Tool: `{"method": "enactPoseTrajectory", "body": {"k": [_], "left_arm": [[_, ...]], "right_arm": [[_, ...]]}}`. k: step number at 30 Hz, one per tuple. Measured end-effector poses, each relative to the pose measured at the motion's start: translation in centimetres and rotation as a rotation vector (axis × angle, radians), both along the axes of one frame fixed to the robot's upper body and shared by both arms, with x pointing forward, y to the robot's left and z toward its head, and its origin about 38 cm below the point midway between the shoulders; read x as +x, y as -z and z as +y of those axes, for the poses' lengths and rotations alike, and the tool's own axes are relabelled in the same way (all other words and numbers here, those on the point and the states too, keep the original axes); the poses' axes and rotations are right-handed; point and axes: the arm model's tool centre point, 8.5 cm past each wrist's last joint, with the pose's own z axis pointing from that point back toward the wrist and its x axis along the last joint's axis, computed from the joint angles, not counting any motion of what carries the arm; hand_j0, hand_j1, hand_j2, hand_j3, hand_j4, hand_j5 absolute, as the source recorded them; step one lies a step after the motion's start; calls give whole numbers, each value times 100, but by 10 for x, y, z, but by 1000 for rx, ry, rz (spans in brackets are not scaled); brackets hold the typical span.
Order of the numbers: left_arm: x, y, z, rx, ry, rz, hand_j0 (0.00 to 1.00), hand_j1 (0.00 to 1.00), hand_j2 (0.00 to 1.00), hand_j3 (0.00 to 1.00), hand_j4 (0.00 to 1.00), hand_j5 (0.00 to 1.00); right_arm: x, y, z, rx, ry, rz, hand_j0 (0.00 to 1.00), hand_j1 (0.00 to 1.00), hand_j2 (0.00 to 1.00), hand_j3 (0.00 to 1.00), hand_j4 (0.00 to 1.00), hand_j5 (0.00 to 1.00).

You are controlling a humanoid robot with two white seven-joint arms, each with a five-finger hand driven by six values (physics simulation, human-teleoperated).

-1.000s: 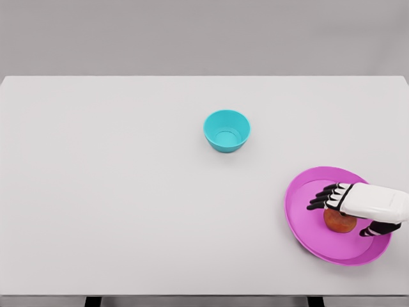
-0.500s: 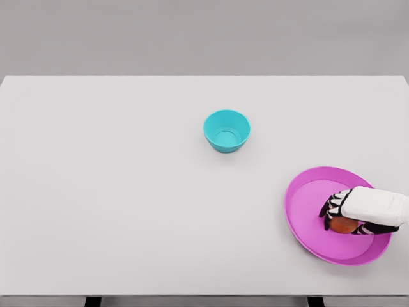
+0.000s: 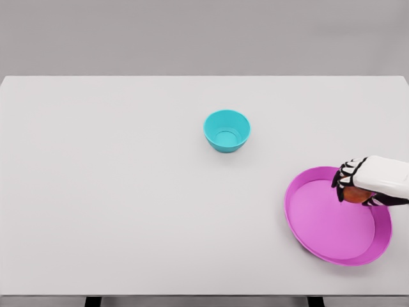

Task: Put the apple from the pink plate into the blue bowl with your right arm

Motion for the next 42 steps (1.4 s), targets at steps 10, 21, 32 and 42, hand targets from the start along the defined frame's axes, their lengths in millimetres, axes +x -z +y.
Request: {"method": "enactPoseTrajectory", "body": {"k": [10, 21, 32, 42], "left_arm": [[0, 0, 0, 0, 0, 0, 100, 100, 100, 100, 100, 100], [0, 0, 0, 0, 0, 0, 100, 100, 100, 100, 100, 100], [0, 0, 0, 0, 0, 0, 100, 100, 100, 100, 100, 100], [0, 0, 0, 0, 0, 0, 100, 100, 100, 100, 100, 100]], "right_arm": [[23, -17, 5, 60, 26, -85, 41, 41, 41, 41, 41, 41], [39, -11, 35, 128, 0, -118, 41, 41, 41, 41, 41, 41], [74, -15, 58, 149, -14, -137, 41, 41, 41, 41, 41, 41], [104, -8, 79, 161, -31, -102, 41, 41, 41, 41, 41, 41]]}}
